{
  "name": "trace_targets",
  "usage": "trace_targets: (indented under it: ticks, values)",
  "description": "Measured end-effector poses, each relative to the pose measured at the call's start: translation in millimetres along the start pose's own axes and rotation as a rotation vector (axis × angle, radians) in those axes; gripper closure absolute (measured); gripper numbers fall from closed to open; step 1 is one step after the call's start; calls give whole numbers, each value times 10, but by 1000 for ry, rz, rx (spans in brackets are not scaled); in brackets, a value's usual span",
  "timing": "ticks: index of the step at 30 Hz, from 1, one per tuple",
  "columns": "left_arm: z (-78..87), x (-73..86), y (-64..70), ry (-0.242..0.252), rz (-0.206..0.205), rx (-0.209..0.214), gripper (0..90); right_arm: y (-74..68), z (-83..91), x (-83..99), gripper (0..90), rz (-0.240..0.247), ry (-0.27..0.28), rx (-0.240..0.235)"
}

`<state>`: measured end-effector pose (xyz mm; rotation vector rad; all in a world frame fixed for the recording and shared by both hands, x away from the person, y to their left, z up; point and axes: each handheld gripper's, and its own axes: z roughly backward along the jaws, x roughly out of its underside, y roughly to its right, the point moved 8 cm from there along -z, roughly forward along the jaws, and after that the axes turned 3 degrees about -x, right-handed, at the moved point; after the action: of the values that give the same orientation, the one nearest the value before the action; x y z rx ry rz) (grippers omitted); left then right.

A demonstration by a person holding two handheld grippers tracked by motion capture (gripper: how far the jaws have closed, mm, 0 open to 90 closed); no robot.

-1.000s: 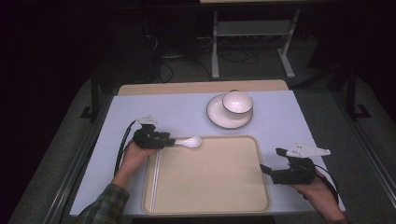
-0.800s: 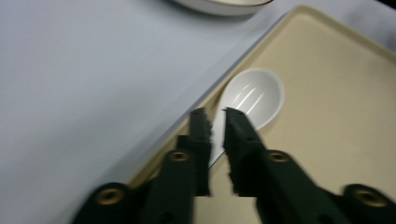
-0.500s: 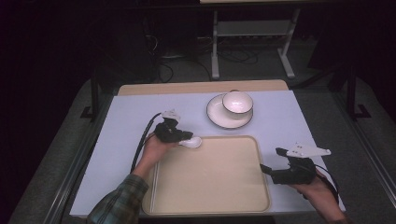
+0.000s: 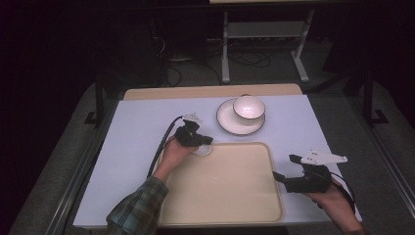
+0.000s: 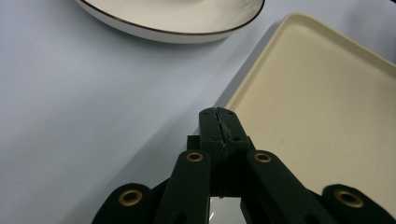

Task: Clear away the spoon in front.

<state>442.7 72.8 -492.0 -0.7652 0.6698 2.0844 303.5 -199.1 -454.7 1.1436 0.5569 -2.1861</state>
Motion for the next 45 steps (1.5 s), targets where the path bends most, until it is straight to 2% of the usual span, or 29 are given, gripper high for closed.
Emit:
trace_targets:
  ticks: [10,17,29,39,45]
  values:
    - [60,98,116,-18,-5,28,899,-6,2,-7,134,1,2,0]
    - [124,243,180,-51,-11,31,899,-13,-1,-7,135,1,0,0]
    - [315,428,270,-64,-5,49,900,-5,-2,-4,135,4,-1,4]
    - [516,639,238,-86,3,35,900,-3,2,-5,135,2,0,7]
    - [630,739,266,-93,4,35,900,-3,0,-3,135,4,-1,7]
